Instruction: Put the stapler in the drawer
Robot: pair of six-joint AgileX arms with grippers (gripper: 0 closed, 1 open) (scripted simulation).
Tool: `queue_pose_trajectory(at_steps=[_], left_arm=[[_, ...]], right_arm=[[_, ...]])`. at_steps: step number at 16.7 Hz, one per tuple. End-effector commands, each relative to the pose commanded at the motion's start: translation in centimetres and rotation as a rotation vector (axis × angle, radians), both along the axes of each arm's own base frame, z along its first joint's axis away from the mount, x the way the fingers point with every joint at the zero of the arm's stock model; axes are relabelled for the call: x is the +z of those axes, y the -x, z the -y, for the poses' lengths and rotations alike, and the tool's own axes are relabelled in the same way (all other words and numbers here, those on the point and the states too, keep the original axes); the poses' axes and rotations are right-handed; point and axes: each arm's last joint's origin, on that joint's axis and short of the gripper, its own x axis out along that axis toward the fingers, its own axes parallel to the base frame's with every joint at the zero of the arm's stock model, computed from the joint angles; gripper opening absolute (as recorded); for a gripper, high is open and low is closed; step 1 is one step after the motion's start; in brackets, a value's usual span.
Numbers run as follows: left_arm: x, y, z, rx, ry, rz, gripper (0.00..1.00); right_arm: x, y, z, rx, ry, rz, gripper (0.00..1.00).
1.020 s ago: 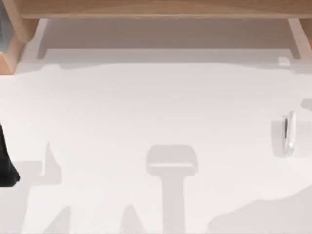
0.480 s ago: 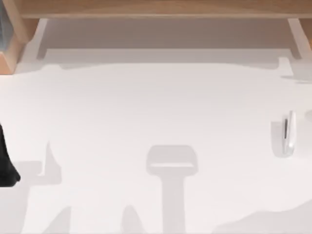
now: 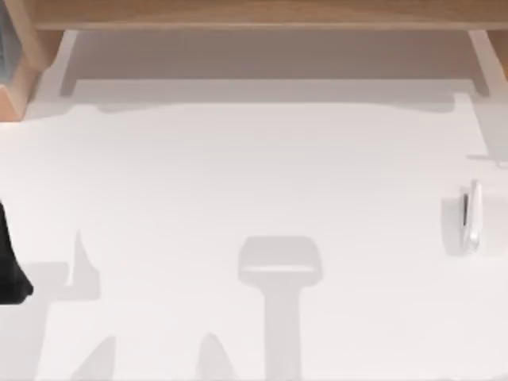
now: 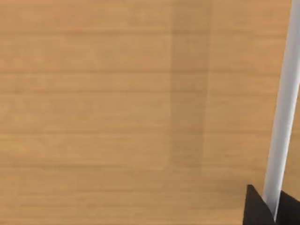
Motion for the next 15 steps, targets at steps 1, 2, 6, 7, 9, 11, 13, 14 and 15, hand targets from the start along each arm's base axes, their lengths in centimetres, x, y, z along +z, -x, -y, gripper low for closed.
queue_pose_trajectory(at_steps=[1, 2, 6, 7, 9, 11, 13, 14, 15], left_arm=[[0.0, 0.0, 0.0, 0.000, 0.000, 0.000, 1.00], [0.0, 0.0, 0.0, 0.000, 0.000, 0.000, 1.00], [0.0, 0.0, 0.0, 0.000, 0.000, 0.000, 1.00], [0.0, 0.0, 0.0, 0.000, 0.000, 0.000, 1.00], [0.0, 0.0, 0.0, 0.000, 0.000, 0.000, 1.00], [0.0, 0.0, 0.0, 0.000, 0.000, 0.000, 1.00], [0.0, 0.0, 0.0, 0.000, 0.000, 0.000, 1.00], [0.0, 0.0, 0.0, 0.000, 0.000, 0.000, 1.00], [0.0, 0.0, 0.0, 0.000, 0.000, 0.000, 1.00]], right_arm=[[0.2, 0.5, 0.1, 0.001, 0.005, 0.007, 0.00], [0.3, 0.7, 0.1, 0.003, 0.006, 0.008, 0.00], [0.2, 0.6, 0.0, 0.007, 0.005, 0.008, 0.00], [0.2, 1.1, 0.2, 0.009, 0.007, 0.011, 0.00], [0.2, 2.6, 0.3, 0.008, 0.007, 0.012, 0.00], [0.0, 4.3, 0.1, 0.004, 0.000, 0.002, 0.00], [0.0, 6.0, -0.1, 0.003, -0.001, -0.001, 0.00], [0.1, 6.6, -0.1, 0.005, 0.004, 0.005, 0.00], [0.2, 6.8, 0.0, 0.006, 0.005, 0.008, 0.00]])
